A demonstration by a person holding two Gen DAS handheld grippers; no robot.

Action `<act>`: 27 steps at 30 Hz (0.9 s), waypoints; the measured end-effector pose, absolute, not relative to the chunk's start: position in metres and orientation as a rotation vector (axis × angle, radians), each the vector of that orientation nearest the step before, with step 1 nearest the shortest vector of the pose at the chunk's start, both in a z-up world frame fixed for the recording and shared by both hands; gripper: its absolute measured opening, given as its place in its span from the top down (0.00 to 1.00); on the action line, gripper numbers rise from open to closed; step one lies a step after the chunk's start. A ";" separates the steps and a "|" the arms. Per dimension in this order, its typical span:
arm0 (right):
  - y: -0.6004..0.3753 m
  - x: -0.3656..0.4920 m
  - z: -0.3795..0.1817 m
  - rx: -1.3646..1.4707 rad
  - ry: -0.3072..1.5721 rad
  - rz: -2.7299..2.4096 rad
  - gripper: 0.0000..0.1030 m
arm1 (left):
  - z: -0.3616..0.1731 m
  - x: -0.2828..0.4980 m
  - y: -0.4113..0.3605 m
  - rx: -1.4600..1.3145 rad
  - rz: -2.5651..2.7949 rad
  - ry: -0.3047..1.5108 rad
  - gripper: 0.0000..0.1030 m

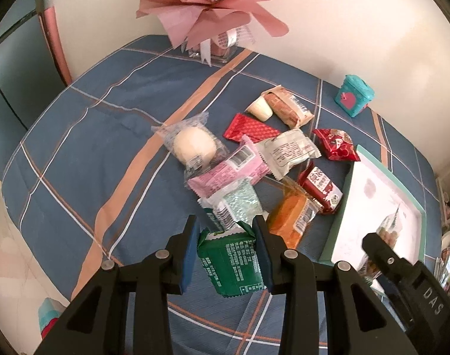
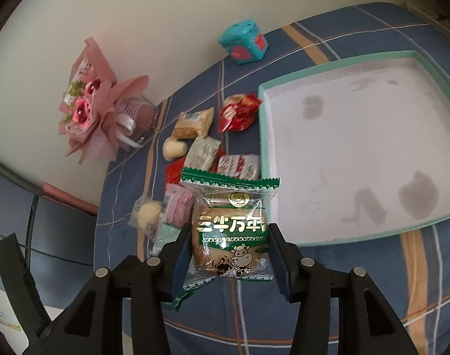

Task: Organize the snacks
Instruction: 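Carry the cookie packet in the right tool while the left carries the green packet over the tray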

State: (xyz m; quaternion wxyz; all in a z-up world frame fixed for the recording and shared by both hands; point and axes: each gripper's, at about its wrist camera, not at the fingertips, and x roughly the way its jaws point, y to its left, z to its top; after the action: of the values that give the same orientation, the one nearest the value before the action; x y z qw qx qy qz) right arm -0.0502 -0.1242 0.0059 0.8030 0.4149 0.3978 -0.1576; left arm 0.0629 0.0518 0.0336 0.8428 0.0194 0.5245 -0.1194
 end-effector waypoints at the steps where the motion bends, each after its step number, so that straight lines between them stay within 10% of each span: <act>1: -0.129 -0.052 0.007 0.889 0.847 -0.349 0.50 | 0.034 0.063 0.049 0.044 -0.257 1.105 0.63; 27: -0.239 -0.073 0.006 0.782 0.867 -0.694 0.50 | 0.040 0.050 -0.132 0.309 -0.602 1.013 0.63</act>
State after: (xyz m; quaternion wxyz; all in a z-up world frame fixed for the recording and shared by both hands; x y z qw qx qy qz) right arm -0.0728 -0.2386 0.0055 0.7782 0.3619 0.4008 -0.3208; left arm 0.0497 -0.1325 0.0397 0.8202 0.1453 0.4755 -0.2829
